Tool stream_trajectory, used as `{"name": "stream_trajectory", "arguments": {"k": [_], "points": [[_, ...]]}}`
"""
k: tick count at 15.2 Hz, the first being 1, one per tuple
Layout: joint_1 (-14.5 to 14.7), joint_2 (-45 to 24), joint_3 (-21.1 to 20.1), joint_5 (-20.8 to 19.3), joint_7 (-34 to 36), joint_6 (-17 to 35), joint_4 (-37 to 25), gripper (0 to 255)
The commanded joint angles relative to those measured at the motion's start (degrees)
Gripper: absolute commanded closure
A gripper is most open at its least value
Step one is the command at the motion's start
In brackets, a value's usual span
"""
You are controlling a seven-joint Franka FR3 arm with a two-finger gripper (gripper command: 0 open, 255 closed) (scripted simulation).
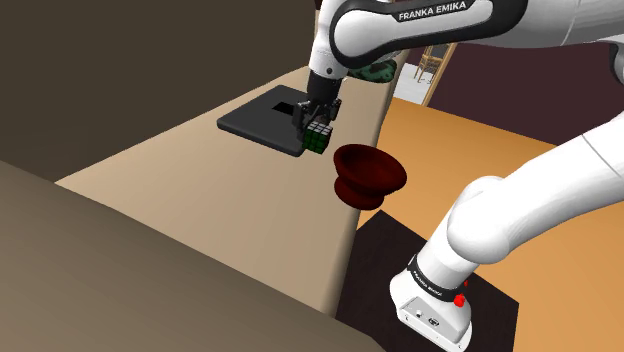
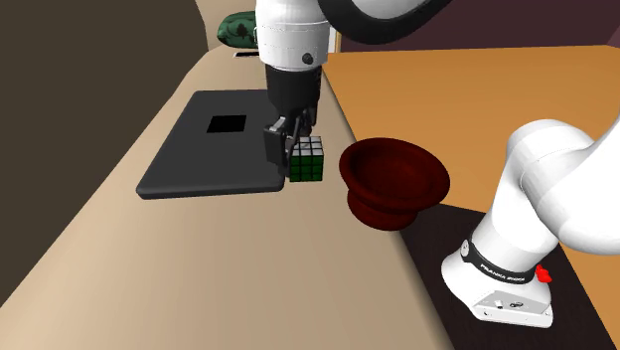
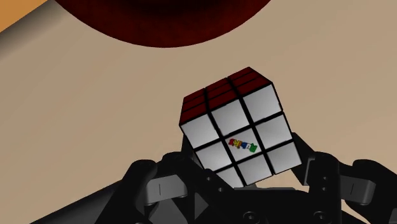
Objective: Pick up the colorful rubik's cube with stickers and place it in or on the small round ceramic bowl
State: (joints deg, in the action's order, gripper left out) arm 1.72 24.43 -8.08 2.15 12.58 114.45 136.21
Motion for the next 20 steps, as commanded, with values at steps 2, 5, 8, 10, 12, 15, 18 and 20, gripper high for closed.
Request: {"name": "stream_trajectory", "arguments": {"k": [2, 5, 8, 10, 12, 15, 18, 20], "points": [[0.0, 0.3, 0.1, 0.0, 0.0, -2.4, -2.0, 255], [0.0, 0.6, 0.2, 0.0, 0.0, -4.7, -4.1, 255], [-0.1, 0.8, 0.3, -0.1, -0.1, -7.1, -6.2, 255], [-0.1, 0.9, 0.3, -0.1, -0.1, -8.6, -7.7, 255], [-0.1, 0.9, 0.4, -0.2, -0.1, -10.2, -9.2, 255], [-0.2, 0.9, 0.5, -0.2, -0.1, -12.5, -11.6, 255], [-0.2, 0.7, 0.5, -0.3, -0.2, -14.8, -14.1, 255], [-0.2, 0.5, 0.6, -0.3, -0.2, -16.3, -15.8, 255]]}}
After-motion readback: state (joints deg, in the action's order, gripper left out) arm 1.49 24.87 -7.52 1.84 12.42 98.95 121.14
